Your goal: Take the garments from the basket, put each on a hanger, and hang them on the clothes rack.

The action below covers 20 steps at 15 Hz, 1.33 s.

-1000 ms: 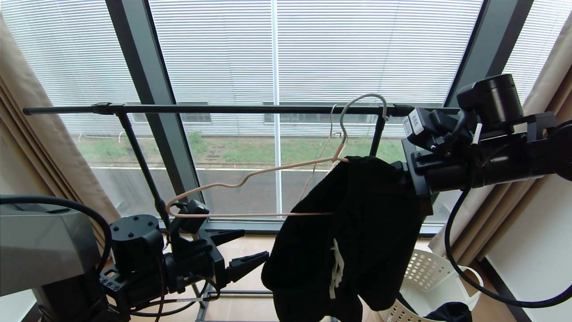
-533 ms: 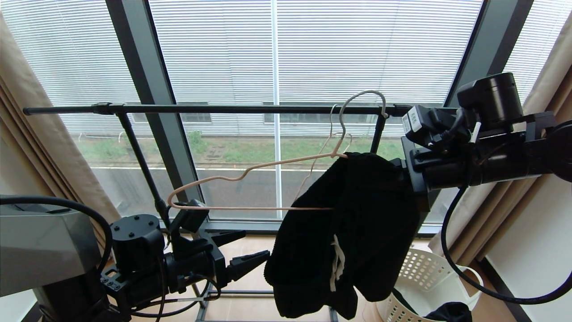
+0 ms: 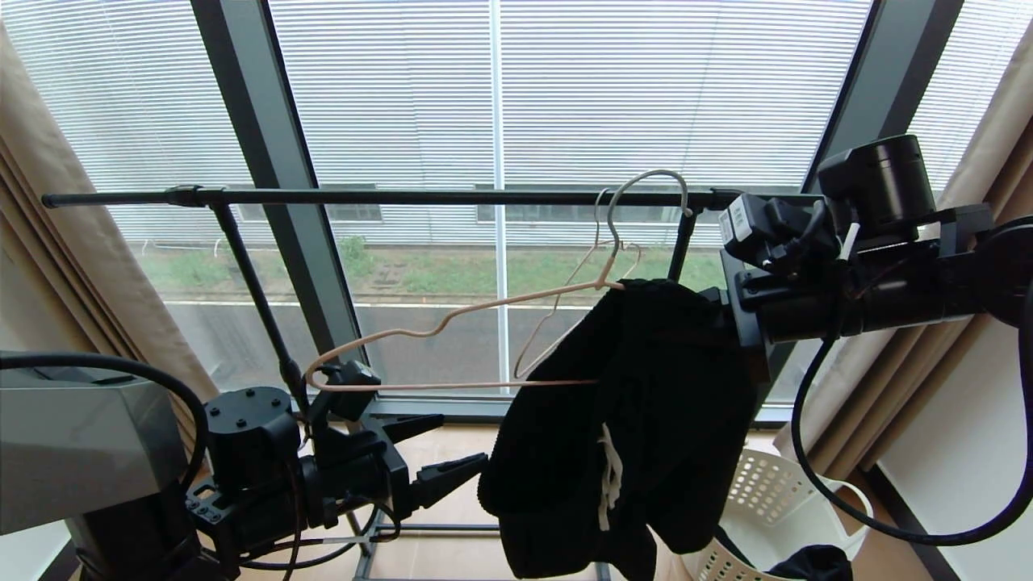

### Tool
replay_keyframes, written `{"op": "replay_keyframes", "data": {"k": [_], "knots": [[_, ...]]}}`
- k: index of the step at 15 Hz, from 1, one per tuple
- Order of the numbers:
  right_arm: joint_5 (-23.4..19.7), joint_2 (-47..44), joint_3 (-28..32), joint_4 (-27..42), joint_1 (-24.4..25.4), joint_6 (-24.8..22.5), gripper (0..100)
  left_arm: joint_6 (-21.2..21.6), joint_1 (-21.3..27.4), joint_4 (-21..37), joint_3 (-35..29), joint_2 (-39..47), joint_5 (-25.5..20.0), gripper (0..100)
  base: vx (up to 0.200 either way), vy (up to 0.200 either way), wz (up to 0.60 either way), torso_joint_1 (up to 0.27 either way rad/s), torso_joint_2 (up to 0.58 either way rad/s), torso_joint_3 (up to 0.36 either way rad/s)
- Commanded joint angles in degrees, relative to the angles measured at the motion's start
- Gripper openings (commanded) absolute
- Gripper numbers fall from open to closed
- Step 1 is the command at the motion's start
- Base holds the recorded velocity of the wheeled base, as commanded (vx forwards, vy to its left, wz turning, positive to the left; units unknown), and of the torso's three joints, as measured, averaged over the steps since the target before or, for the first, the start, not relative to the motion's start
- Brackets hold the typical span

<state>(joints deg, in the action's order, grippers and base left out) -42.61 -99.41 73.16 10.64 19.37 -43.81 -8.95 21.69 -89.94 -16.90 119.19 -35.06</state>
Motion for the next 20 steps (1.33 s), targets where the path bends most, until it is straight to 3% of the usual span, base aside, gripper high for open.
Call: {"op": "replay_keyframes", "data": {"k": [1, 4, 8, 15, 20], "knots": [[-1.34, 0.19, -0.03, -0.01, 0.05, 0.04, 0, 1.74, 0.02, -0.06, 0.02, 2.01, 0.17, 100, 0.000, 0.000, 0.00, 0.000, 0.00, 0.000], [-0.20, -0.17, -0.12, -0.01, 0.05, -0.04, 0, 2.27, 1.16, -0.06, 0.46, 1.93, 1.66, 100, 0.000, 0.000, 0.00, 0.000, 0.00, 0.000], [4.64, -1.40, 0.06, -0.53, 0.14, -0.13, 0, 0.60, 1.25, -0.06, 1.43, 1.57, 1.40, 100, 0.000, 0.000, 0.00, 0.000, 0.00, 0.000], [3.93, -0.17, -1.00, -2.82, 1.72, 1.01, 0, 3.06, 2.48, -0.06, 1.52, 3.24, 3.24, 100, 0.000, 0.000, 0.00, 0.000, 0.00, 0.000], [4.20, -0.61, -1.00, -2.91, 1.20, 1.01, 0, -1.16, 1.87, -0.06, 1.25, 1.66, 3.07, 100, 0.000, 0.000, 0.00, 0.000, 0.00, 0.000]]}}
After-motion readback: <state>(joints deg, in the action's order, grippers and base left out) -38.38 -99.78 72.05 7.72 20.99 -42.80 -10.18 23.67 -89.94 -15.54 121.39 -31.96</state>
